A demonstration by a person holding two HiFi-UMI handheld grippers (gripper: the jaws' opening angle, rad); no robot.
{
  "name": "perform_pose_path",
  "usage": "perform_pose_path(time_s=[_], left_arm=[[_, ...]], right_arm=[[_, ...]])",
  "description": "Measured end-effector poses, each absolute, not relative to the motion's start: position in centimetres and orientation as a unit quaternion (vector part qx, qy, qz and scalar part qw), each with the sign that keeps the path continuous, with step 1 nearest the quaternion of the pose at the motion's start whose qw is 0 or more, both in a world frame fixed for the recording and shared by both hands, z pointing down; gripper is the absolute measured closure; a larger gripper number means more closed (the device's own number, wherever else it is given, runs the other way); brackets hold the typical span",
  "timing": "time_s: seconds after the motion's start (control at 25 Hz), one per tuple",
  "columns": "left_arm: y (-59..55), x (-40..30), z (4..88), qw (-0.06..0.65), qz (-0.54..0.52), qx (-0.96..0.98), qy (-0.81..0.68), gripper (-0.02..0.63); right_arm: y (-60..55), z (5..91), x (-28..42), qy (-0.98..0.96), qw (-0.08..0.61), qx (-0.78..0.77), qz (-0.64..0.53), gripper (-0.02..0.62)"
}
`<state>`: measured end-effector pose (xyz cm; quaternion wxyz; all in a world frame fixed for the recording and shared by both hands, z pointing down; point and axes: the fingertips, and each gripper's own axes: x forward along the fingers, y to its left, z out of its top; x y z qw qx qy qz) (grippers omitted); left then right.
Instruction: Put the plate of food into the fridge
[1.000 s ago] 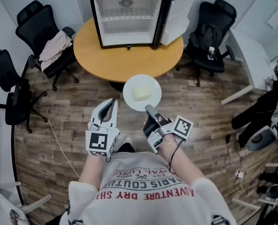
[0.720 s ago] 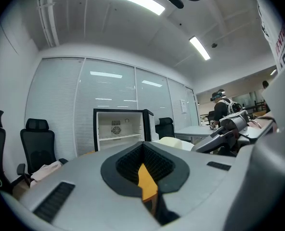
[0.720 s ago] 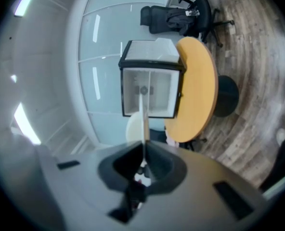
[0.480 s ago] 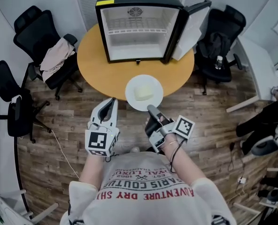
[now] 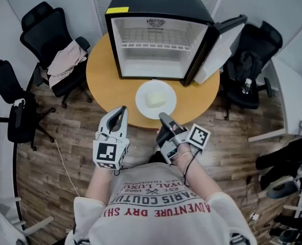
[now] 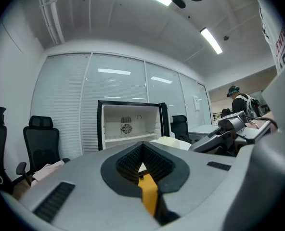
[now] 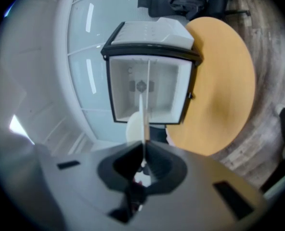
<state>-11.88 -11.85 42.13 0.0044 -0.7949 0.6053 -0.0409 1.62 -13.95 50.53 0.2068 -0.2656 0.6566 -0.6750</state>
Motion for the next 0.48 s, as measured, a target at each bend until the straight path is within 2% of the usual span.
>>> perform_pose_path(time_s=[0.48], left_arm=[[-23.1, -9.2, 42.8, 0.006, -0.040, -0.768, 0.639, 0.572]], right_arm=[[-26.3, 50.3, 3.2, 0.677, 0.166, -0.231, -0.679, 0.558]])
